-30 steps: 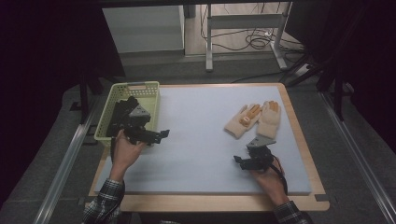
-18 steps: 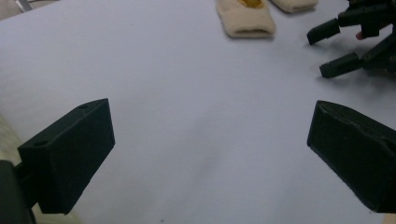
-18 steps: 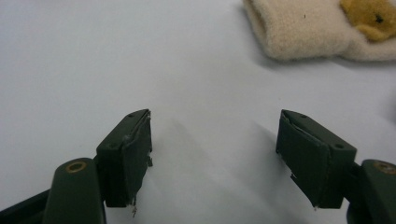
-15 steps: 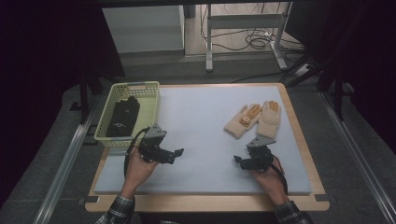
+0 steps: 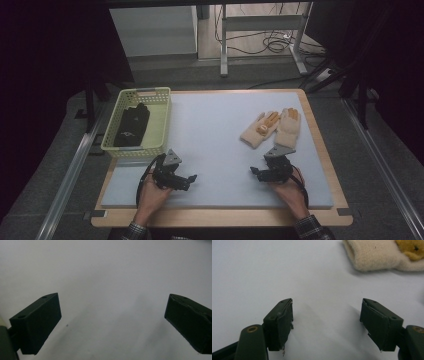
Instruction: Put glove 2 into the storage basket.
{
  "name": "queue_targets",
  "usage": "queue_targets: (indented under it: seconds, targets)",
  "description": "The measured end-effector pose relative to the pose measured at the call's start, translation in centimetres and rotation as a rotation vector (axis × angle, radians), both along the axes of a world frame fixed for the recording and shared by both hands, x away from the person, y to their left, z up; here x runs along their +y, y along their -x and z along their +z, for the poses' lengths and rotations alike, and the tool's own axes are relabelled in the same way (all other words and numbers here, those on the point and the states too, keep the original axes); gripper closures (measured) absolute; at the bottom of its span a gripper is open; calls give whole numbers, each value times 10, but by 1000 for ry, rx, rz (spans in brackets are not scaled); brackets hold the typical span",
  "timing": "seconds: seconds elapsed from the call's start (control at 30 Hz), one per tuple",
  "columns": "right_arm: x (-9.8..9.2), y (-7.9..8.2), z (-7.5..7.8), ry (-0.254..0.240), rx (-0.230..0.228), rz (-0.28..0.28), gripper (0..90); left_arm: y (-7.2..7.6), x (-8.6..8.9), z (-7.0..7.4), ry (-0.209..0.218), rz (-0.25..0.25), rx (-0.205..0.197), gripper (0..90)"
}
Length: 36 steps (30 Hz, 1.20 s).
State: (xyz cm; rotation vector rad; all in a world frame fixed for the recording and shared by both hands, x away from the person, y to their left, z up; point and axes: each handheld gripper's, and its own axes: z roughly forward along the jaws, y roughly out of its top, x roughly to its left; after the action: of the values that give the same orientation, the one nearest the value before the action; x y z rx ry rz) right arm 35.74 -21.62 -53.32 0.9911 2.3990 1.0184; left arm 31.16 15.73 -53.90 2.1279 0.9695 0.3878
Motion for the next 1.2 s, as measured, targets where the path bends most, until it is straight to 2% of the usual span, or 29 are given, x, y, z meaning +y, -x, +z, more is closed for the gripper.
queue_targets:
  seconds: [0.17,0.27,0.3,0.37,0.53,0.67,0.83,1.03,1.2]
  targets:
    - [0,0,0,-1,3,-1,260,-1,-2,-10,-57,12,15,8]
    - [0,-1,0,-4,5,0,259,-2,-2,-10,-50,14,20,9]
    - [0,0,0,-5,5,-1,259,-3,-2,-11,-53,12,37,9]
    - [0,0,0,-5,3,0,260,-6,0,-11,-32,16,63,2]
    - [-3,-1,2,-25,16,-13,266,-6,0,-12,-38,14,57,4]
    - [-10,-5,10,-19,1,-37,272,-5,0,-12,-37,15,57,5]
    - [-24,-19,26,-36,2,-70,382,-5,0,-12,-37,15,57,5]
    - [-31,-44,40,-66,6,-96,495,-5,0,-12,-37,15,56,5]
    - [-36,-62,46,-36,-13,-131,560,-5,0,-12,-37,15,56,5]
